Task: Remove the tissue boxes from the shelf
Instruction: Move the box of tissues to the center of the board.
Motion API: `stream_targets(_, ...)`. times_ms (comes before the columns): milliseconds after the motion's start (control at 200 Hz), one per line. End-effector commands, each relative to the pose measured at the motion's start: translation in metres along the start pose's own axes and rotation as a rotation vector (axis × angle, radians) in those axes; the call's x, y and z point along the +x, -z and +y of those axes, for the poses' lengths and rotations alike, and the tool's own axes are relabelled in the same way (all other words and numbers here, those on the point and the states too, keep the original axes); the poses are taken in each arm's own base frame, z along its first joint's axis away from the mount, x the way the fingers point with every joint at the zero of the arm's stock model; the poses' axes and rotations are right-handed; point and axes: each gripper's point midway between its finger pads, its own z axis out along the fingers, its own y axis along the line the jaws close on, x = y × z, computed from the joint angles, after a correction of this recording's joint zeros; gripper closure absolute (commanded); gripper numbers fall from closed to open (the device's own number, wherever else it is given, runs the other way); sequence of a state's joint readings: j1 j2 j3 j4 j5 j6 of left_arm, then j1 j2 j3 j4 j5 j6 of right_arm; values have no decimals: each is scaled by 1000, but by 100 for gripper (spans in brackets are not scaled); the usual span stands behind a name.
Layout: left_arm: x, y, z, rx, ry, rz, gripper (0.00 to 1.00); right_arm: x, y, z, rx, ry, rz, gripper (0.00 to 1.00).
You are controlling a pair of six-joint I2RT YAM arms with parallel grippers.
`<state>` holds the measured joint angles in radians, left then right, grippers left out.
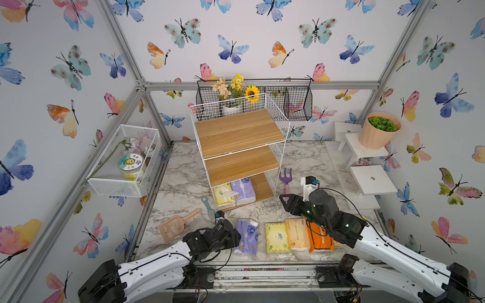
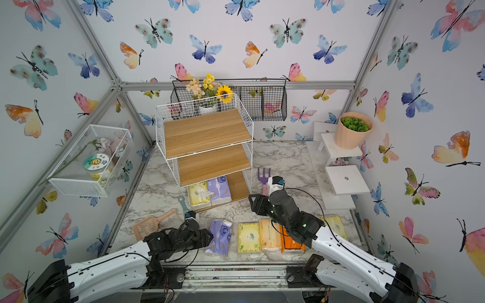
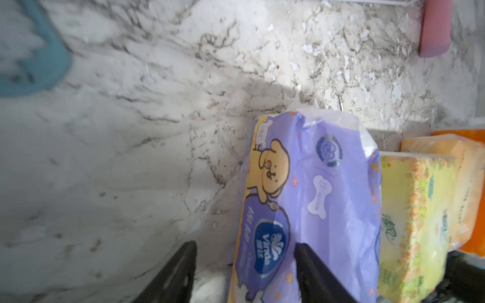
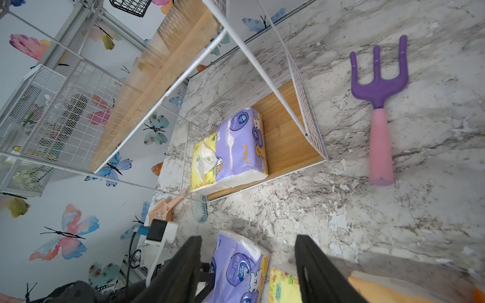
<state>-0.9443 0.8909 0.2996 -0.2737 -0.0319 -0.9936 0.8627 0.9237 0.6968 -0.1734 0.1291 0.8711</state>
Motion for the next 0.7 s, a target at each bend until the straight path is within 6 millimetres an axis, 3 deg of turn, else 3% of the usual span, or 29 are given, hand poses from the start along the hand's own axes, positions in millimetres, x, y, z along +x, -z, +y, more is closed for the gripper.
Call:
stream_targets(0,3,-4,-29,121,-29,45,54,-8,1,13,-43,-8,-5,39)
stream_targets(240,1,-6,-61,232,-6,38,58,13,-18,21,-101,-32,82,44)
stream_targets(435,3,-15,-70,241,78,8,64,29,-38,22,-131,-72,137,49)
stream_targets(606,1,-16,-68,227,178,-41,57,40,-50,16,-112,-94,169,50)
stream_targets(696,2,-15,-63,217,236,-63,46,46,-57,13,-99,-106,189,51)
